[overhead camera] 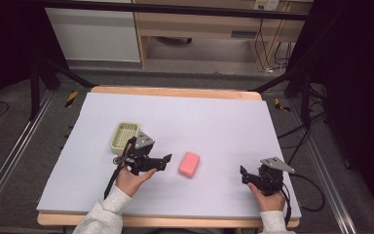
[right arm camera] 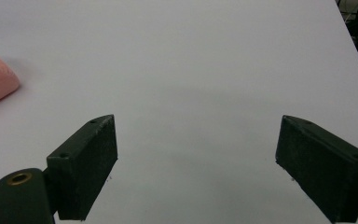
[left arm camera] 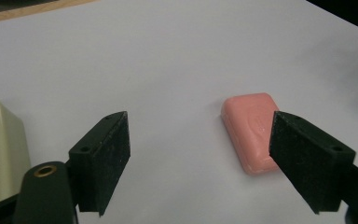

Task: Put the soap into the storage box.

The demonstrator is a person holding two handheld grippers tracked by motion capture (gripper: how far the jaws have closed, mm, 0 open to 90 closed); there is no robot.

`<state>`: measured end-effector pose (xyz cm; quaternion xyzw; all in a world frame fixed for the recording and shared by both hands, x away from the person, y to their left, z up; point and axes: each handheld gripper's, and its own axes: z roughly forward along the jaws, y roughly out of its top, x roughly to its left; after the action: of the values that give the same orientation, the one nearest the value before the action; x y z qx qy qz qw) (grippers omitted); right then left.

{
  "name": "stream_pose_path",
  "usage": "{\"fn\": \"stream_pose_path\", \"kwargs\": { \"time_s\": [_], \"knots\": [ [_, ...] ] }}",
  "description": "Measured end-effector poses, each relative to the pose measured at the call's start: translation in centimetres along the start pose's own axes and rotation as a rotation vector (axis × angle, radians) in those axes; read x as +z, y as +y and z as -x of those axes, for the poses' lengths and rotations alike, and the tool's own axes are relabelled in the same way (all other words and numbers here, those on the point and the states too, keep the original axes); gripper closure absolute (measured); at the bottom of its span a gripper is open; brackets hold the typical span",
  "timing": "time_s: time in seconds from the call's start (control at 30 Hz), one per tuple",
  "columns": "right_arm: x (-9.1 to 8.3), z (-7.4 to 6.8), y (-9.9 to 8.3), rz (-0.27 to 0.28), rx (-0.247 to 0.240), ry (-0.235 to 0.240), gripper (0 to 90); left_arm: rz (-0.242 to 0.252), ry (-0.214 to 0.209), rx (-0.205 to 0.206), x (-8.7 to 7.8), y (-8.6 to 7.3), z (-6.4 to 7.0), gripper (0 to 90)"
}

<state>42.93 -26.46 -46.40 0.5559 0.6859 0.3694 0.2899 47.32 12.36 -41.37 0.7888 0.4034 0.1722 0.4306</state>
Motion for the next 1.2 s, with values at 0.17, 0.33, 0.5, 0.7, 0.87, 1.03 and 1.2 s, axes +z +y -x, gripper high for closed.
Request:
{"fn": "stream_pose_path", "kwargs": {
  "time_s": [0.17, 0.33, 0.5, 0.7, 0.87, 1.03, 1.2],
  "knots": [
    [-0.1, 0.0, 0.0, 0.003, 0.001, 0.000, 12.8, -0.018, -0.007, 0.019, 0.6, 0.1, 0.5, 20.2],
    [0.0, 0.0, 0.0, 0.001, 0.000, -0.001, 12.8, -0.032, -0.010, 0.022, 1.2, 0.1, 0.9, 20.1],
    [0.0, 0.0, 0.0, -0.001, 0.001, 0.000, 12.8, -0.050, -0.018, 0.031, 1.9, 0.2, 1.4, 20.0],
    [0.0, 0.0, 0.0, -0.001, 0.001, -0.001, 12.8, -0.059, -0.028, 0.040, 2.5, 0.6, 2.1, 19.9],
    [0.0, 0.0, 0.0, -0.002, 0.002, 0.000, 12.8, -0.072, -0.034, 0.058, 3.1, 0.7, 2.8, 19.7],
    [0.0, 0.0, 0.0, -0.002, 0.002, 0.001, 12.8, -0.085, -0.035, 0.064, 3.9, 0.7, 3.3, 19.3],
    [0.0, 0.0, 0.0, -0.003, 0.001, 0.001, 12.9, -0.095, -0.039, 0.067, 4.5, 0.6, 3.6, 19.0]
  ]
}}
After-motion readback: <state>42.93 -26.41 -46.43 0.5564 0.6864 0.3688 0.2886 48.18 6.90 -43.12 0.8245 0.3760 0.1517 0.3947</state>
